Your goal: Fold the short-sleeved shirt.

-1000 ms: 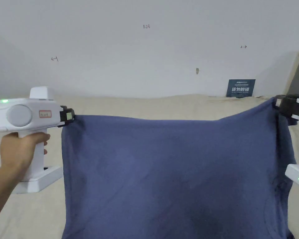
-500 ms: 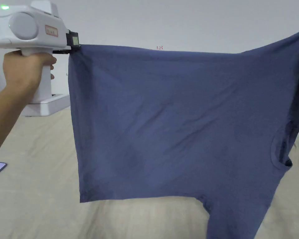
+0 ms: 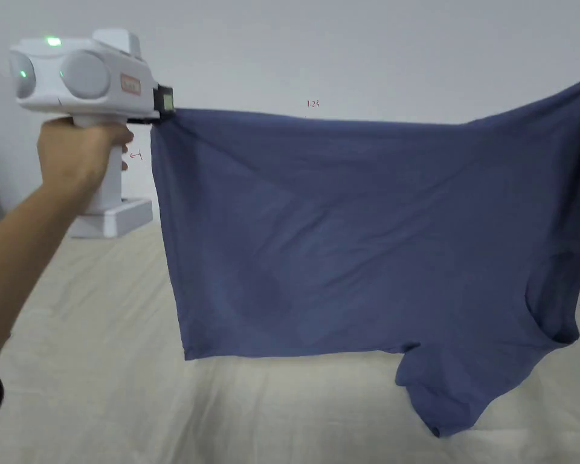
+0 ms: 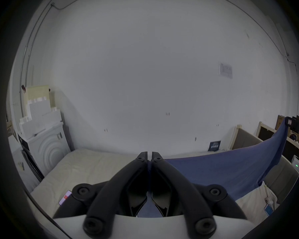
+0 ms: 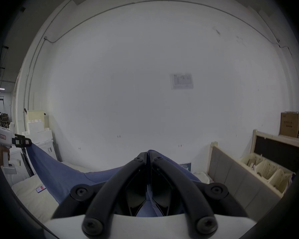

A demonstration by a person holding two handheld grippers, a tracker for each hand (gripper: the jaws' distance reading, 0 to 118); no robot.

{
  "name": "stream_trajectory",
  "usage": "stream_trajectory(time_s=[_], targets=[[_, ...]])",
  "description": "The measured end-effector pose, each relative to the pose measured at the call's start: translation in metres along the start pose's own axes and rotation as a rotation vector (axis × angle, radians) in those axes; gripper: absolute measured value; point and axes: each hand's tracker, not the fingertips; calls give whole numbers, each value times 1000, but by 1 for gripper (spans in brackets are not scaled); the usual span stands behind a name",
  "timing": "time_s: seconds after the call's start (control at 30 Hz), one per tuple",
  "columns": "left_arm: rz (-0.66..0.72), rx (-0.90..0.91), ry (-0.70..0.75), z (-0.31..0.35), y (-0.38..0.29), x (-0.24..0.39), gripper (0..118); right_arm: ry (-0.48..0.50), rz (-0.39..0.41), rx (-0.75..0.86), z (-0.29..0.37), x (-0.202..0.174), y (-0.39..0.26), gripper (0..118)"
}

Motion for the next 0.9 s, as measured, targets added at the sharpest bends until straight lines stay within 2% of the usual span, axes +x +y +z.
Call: stream_trajectory(time_s=[0.1,0.13,0.27,0.4,0.6,0.67,0.77,0.9], targets=[[13,-39,0,-23,-41,1,0,-12,-9,-62,-12,7,-40,0],[18,-55,3,-30,-55,1,0,-19,-12,-86,-8,-8,-53,0],[30,-124,15,-52,-106,1,0,-29,-41,-167,-11,-9,-105,0],[25,-167,26,-54,-154,2,0,-37,-21,-245,-3,-13,-153,0],[-9,-160,43,-27,-215,1,0,-52,-32,-302,26,-17,-212,0],[-28,-151,48,-12,-230,3,0,-75,-13,-306,43,-22,-227,0],[-55,-165,43,0,-251,-2,0,-88,62,-324,68,-33,-245,0],[-45,-208,33,27,-280,-9,0,-71,43,-344,108,-36,-266,0]])
